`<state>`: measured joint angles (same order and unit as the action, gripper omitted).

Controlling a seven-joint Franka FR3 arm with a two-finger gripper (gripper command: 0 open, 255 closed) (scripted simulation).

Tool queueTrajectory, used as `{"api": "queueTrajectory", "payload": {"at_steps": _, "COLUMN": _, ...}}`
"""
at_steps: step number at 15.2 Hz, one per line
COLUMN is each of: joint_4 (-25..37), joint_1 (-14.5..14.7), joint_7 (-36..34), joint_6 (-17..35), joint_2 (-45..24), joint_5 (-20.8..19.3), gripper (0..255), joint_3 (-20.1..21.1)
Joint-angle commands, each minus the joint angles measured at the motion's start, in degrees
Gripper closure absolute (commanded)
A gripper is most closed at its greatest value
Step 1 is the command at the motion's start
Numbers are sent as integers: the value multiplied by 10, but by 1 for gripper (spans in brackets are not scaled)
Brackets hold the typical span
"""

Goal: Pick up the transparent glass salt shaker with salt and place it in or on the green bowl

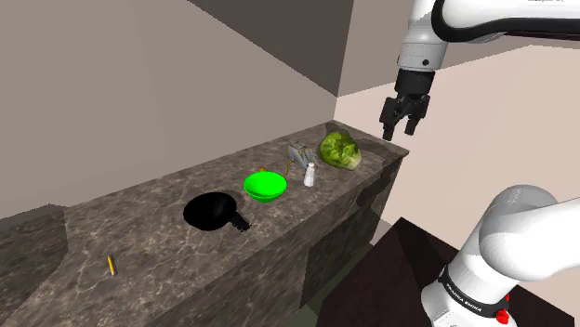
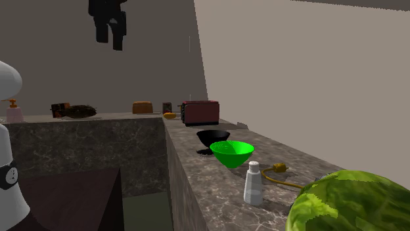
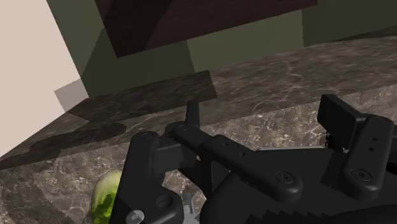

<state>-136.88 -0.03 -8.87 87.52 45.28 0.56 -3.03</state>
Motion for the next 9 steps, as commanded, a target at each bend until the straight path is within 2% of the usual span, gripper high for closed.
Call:
{"api": "queueTrajectory", "payload": {"at_steps": 1, "joint_4": 0, "joint_1": 0, "joint_7": 0, "joint_6": 0, "joint_2": 0, "joint_5": 0, "gripper": 0, "joint_3": 0}}
{"api": "queueTrajectory", "payload": {"at_steps": 9, "joint_4": -68, "joint_1": 0, "joint_7": 67, "joint_6": 191, "joint_2": -82, "joint_5": -17, "gripper": 0, "joint_3": -47}}
